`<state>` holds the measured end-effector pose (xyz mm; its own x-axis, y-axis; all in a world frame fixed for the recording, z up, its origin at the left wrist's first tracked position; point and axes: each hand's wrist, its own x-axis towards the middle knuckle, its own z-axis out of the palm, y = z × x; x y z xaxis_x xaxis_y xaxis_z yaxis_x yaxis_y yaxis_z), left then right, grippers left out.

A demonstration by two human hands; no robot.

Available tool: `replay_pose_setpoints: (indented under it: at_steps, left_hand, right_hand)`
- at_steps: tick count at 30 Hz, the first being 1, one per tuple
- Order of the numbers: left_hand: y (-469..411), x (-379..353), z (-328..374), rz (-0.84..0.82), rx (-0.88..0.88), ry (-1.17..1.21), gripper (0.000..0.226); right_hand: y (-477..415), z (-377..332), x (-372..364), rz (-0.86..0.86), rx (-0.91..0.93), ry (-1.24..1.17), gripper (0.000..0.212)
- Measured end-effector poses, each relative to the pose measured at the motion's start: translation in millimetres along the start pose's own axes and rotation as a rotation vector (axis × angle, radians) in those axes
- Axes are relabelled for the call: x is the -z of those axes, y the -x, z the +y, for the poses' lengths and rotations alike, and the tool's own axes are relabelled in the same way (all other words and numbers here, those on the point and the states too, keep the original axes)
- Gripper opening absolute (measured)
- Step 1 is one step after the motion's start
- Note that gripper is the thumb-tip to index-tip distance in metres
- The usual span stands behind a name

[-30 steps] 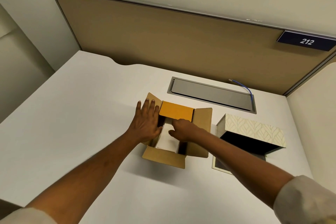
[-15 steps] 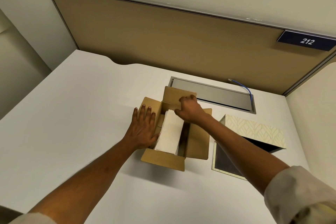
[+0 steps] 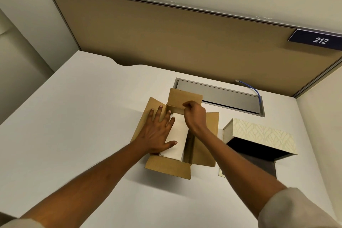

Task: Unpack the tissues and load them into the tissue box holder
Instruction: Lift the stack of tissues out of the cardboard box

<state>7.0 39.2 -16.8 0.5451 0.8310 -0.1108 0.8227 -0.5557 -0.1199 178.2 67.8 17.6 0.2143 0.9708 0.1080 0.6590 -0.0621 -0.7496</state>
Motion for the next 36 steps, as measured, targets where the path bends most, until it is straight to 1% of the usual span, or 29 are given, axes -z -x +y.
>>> replay_pose_setpoints:
  at_steps: [1, 3, 5, 6, 8, 10, 11, 12, 14, 17, 20, 23, 26, 30, 32, 36]
  left_hand:
    - [-2.2, 0.5, 1.0, -0.004, 0.005, 0.007, 0.099]
    - [-4.6, -1.0, 0.8, -0.021, 0.017, 0.007, 0.102]
    - [-5.0, -3.9, -1.4, -0.046, 0.022, -0.011, 0.104]
    - [-4.7, -5.5, -2.7, -0.058, 0.02, -0.023, 0.105]
    - [-3.8, -8.7, -4.7, -0.075, 0.013, -0.036, 0.106]
    - [-3.5, -11.1, -5.5, -0.086, 0.013, -0.031, 0.107]
    - [-3.9, -12.0, -5.6, -0.089, 0.012, -0.027, 0.108]
    - [-4.1, -12.6, -5.8, -0.091, 0.009, -0.024, 0.109]
    - [-4.5, -13.2, -5.9, -0.097, 0.005, -0.022, 0.11]
    - [-4.9, -14.8, -6.2, -0.111, 0.004, -0.021, 0.111]
    - [-5.5, -16.7, -6.4, -0.125, 0.009, -0.01, 0.11]
    - [-5.8, -17.9, -7.1, -0.132, 0.01, 0.001, 0.11]
    - [-6.2, -19.4, -8.0, -0.134, 0.016, 0.02, 0.11]
    - [-7.0, -21.7, -8.5, -0.14, 0.018, 0.018, 0.11]
    - [-7.8, -22.8, -8.7, -0.144, 0.019, 0.022, 0.11]
    - [-8.8, -24.1, -8.8, -0.148, 0.019, 0.026, 0.111]
  right_hand:
    - [8.1, -2.7, -2.0, 0.002, -0.05, -0.039, 0.021]
    - [20.0, -4.1, -7.7, -0.066, -0.145, -0.066, 0.013]
    - [25.3, -0.2, -14.4, -0.175, -0.274, -0.085, 0.025]
    - [27.2, 2.4, -18.2, -0.223, -0.353, -0.098, 0.027]
    - [30.7, 4.2, -24.7, -0.311, -0.507, -0.101, 0.014]
    - [32.0, 9.0, -33.6, -0.38, -0.611, -0.078, 0.051]
    - [32.3, 9.1, -36.3, -0.389, -0.663, -0.073, 0.065]
    - [32.5, 9.9, -38.9, -0.381, -0.712, -0.074, 0.074]
    - [31.6, 10.5, -43.0, -0.361, -0.793, -0.107, 0.079]
    - [28.6, 12.4, -45.4, -0.367, -0.87, -0.115, 0.076]
    - [27.8, 14.1, -48.0, -0.38, -0.908, -0.122, 0.075]
    - [25.4, 16.4, -48.7, -0.354, -0.97, -0.217, 0.072]
    - [23.9, 19.2, -47.6, -0.33, -1.034, -0.382, 0.059]
    - [25.1, 20.8, -45.1, -0.308, -1.075, -0.55, 0.042]
    - [25.0, 20.0, -44.3, -0.314, -1.087, -0.588, 0.039]
    - [23.6, 20.4, -44.8, -0.331, -1.092, -0.581, 0.036]
